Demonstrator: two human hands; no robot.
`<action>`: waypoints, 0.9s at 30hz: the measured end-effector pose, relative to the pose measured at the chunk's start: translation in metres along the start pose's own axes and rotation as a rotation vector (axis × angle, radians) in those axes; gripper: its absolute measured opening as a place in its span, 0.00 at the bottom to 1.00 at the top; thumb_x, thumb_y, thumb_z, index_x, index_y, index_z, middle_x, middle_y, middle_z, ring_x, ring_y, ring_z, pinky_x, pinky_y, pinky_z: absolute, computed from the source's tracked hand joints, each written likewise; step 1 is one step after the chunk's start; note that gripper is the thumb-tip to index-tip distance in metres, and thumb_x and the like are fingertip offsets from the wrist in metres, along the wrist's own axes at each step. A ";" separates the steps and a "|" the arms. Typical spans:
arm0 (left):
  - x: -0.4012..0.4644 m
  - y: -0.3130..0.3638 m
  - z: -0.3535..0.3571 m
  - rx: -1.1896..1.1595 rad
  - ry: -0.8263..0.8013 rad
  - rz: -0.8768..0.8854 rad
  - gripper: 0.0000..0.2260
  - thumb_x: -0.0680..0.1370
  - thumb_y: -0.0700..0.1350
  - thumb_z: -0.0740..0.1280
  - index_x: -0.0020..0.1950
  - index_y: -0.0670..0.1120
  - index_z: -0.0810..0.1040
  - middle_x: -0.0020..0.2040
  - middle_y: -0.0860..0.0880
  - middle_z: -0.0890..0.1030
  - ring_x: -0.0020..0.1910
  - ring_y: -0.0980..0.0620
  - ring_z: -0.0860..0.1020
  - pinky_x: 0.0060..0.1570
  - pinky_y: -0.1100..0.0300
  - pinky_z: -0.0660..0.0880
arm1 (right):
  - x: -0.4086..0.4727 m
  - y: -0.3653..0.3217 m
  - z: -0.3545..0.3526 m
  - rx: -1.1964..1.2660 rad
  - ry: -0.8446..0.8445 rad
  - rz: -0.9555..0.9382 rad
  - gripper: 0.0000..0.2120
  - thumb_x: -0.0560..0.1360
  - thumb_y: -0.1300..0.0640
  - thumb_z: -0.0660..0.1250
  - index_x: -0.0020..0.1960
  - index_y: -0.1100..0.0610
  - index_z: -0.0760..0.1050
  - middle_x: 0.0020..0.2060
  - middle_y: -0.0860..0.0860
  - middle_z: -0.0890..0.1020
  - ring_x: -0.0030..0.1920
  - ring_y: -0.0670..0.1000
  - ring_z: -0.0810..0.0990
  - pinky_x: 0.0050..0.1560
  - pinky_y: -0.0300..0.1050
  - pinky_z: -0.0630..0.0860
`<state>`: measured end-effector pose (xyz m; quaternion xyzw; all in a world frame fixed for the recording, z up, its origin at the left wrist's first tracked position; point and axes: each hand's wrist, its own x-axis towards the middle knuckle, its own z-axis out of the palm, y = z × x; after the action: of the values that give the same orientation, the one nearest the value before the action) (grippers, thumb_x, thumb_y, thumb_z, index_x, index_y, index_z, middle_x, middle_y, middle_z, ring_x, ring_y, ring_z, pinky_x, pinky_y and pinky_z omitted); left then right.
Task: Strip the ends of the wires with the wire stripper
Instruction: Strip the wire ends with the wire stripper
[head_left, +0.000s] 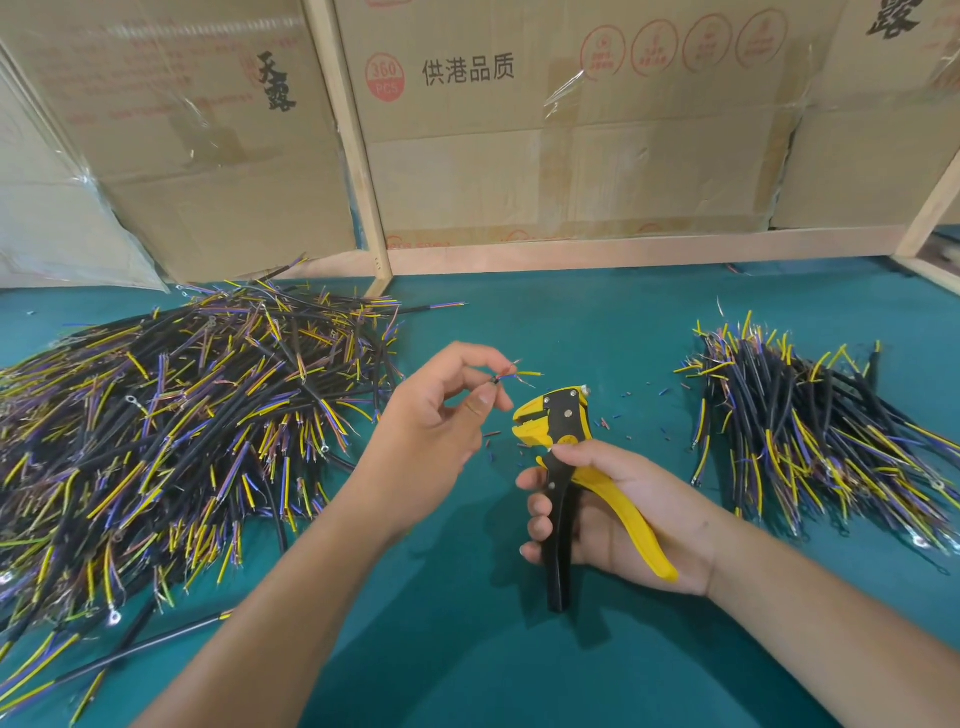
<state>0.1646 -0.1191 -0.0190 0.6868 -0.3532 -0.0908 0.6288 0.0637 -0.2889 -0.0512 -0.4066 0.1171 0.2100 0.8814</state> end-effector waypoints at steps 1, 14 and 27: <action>0.000 0.000 0.000 0.001 0.001 0.005 0.12 0.84 0.38 0.60 0.53 0.54 0.77 0.44 0.52 0.80 0.25 0.53 0.61 0.25 0.68 0.62 | 0.000 0.000 0.000 -0.001 0.002 -0.001 0.16 0.77 0.50 0.65 0.51 0.64 0.77 0.38 0.58 0.74 0.36 0.57 0.76 0.50 0.58 0.80; 0.000 -0.001 -0.001 0.067 -0.006 0.038 0.09 0.84 0.39 0.60 0.51 0.53 0.73 0.44 0.52 0.81 0.26 0.53 0.62 0.27 0.68 0.63 | 0.000 0.001 0.000 -0.005 0.007 -0.003 0.16 0.78 0.50 0.63 0.52 0.65 0.76 0.37 0.58 0.74 0.36 0.57 0.76 0.49 0.57 0.81; -0.003 0.005 0.006 0.187 0.058 0.112 0.06 0.80 0.44 0.67 0.45 0.48 0.73 0.36 0.51 0.71 0.29 0.59 0.63 0.30 0.71 0.62 | 0.003 0.002 -0.006 -0.008 -0.028 -0.008 0.16 0.79 0.50 0.64 0.52 0.64 0.78 0.38 0.58 0.74 0.37 0.57 0.76 0.51 0.58 0.80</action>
<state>0.1573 -0.1220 -0.0169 0.7240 -0.3796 -0.0026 0.5759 0.0653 -0.2916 -0.0582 -0.4074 0.1020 0.2125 0.8823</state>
